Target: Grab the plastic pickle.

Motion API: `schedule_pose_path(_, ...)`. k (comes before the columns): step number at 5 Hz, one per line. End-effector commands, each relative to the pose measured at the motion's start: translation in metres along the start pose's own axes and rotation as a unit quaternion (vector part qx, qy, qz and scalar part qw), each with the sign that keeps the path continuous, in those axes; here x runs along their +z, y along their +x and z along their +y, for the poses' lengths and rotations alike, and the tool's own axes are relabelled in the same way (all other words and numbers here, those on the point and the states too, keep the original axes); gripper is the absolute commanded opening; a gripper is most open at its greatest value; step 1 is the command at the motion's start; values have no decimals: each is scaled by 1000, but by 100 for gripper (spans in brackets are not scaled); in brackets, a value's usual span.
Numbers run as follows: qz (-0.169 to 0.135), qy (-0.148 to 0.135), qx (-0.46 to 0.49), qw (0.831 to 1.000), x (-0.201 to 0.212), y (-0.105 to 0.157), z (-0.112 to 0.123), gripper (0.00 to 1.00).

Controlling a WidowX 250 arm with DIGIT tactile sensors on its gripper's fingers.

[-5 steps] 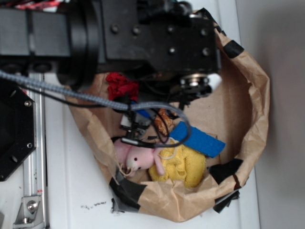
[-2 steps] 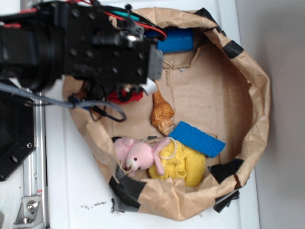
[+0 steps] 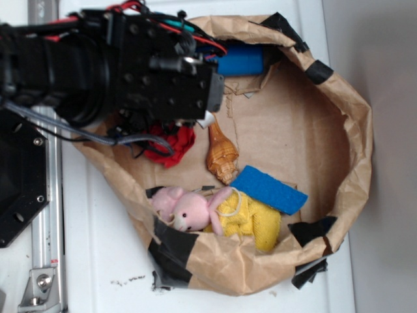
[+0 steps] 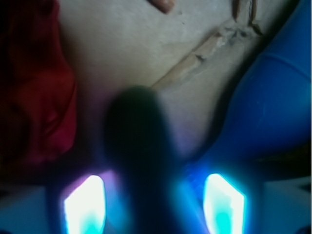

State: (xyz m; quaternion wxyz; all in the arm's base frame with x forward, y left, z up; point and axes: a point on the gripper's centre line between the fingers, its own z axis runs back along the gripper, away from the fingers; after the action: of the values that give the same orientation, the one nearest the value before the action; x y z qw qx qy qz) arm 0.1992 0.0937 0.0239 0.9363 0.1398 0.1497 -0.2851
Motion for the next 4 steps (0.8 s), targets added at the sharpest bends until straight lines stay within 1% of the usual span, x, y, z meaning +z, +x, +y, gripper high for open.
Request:
schedule_pose_path(1,2,15,5,1000,1,-1,1,0)
schedule_pose_path(3,-20,28,33,999,9,-4,0,0)
schedule_pose_path(4,-120,-3,163,979,64,-3,0,0)
